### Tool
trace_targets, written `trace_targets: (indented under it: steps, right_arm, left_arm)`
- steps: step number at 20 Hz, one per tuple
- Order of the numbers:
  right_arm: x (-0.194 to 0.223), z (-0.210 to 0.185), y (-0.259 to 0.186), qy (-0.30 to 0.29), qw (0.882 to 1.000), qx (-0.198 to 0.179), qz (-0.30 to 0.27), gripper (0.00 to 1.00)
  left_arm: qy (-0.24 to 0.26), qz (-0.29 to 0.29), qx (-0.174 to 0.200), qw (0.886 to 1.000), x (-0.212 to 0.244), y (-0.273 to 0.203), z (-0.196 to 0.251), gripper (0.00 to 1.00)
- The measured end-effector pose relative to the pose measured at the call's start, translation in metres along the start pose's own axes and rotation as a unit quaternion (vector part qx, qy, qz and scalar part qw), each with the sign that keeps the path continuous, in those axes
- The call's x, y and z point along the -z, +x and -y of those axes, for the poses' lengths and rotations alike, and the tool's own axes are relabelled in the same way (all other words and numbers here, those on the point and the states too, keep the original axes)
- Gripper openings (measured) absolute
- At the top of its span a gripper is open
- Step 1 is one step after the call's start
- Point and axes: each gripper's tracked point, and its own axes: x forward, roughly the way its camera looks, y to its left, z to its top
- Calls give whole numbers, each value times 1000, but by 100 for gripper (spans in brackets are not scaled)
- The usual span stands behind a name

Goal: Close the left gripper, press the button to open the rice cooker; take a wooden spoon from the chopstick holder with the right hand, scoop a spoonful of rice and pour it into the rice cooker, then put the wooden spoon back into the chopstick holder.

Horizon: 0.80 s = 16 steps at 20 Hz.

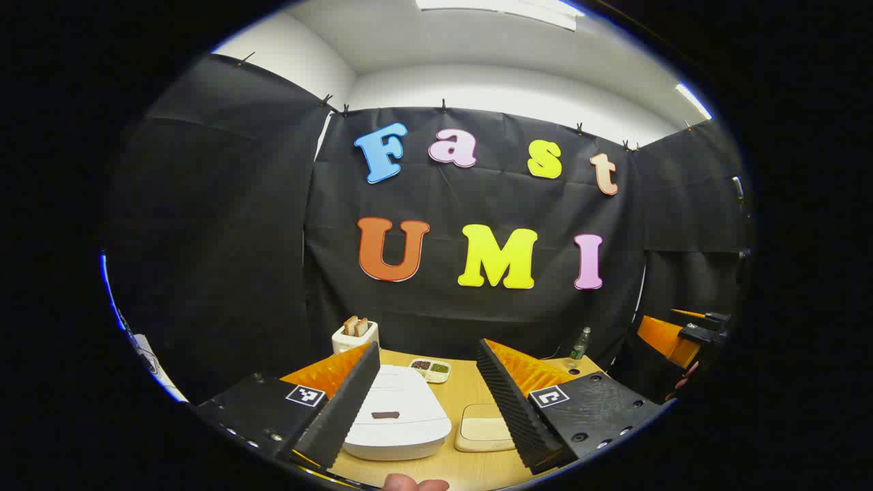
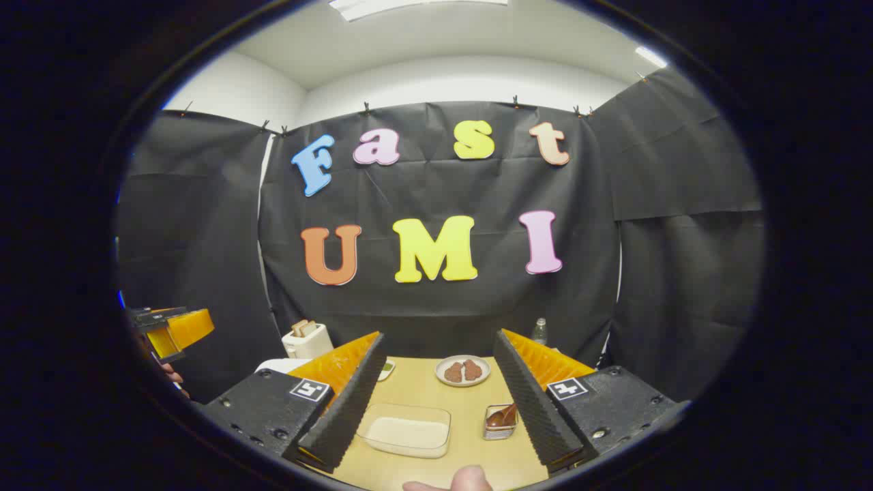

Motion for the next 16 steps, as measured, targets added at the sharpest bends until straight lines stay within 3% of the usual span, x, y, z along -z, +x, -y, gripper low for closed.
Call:
trace_targets:
  steps: [16]
  right_arm:
    - [6,9,9,4,1000,12,-15,100]
  left_arm:
    - [13,-14,21,1000,11,10,15,93]
